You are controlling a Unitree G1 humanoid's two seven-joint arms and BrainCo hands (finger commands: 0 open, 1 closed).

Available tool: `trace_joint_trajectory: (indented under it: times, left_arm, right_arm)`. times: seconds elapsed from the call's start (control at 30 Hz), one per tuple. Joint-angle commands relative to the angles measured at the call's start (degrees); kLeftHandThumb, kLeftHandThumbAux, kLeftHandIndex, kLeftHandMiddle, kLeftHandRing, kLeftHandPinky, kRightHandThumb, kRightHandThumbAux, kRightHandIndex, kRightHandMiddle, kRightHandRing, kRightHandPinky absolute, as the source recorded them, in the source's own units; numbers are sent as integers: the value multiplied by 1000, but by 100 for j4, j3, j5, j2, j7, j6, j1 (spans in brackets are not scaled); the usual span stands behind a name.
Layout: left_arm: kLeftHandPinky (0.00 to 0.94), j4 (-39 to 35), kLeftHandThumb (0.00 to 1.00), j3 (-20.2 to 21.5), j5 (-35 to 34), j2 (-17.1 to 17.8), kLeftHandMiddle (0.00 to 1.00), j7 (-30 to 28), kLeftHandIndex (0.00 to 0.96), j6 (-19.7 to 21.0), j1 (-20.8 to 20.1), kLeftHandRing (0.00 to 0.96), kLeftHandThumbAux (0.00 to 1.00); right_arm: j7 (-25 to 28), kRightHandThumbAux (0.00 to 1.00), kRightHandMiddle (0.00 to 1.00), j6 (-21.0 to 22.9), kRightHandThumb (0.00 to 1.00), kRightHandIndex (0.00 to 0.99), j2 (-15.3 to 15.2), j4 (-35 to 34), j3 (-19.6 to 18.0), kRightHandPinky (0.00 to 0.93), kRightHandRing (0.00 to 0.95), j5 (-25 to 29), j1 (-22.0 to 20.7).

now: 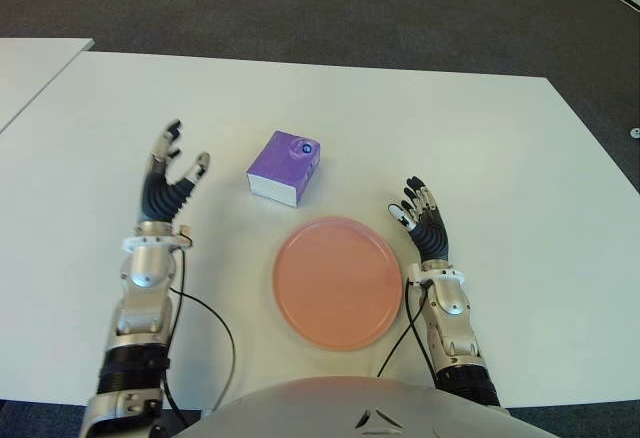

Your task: Put the tissue paper into the plate.

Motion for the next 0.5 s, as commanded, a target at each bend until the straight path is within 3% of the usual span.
trace_joint_trajectory:
  times: [0.03, 0.37, 0.5]
  left_arm:
    - [0, 69, 7, -20, 705, 523, 0, 263, 0, -348, -495, 0, 498]
    - [0, 1054, 115, -758, 2119, 1615, 0, 416, 0, -840, -1477, 0, 431]
    - [0, 1234, 146, -1009, 2581, 1841, 0, 592, 0, -902, -1652, 0, 412]
  right_arm:
    - [-16, 614, 0, 376, 0, 0, 58, 422, 61, 0, 0, -81, 177]
    - [-27, 599, 0, 408, 0, 0, 90, 436, 66, 0, 0, -66, 136]
    - [-47, 600, 0, 410, 0, 0, 97, 460, 54, 0, 0, -66, 127]
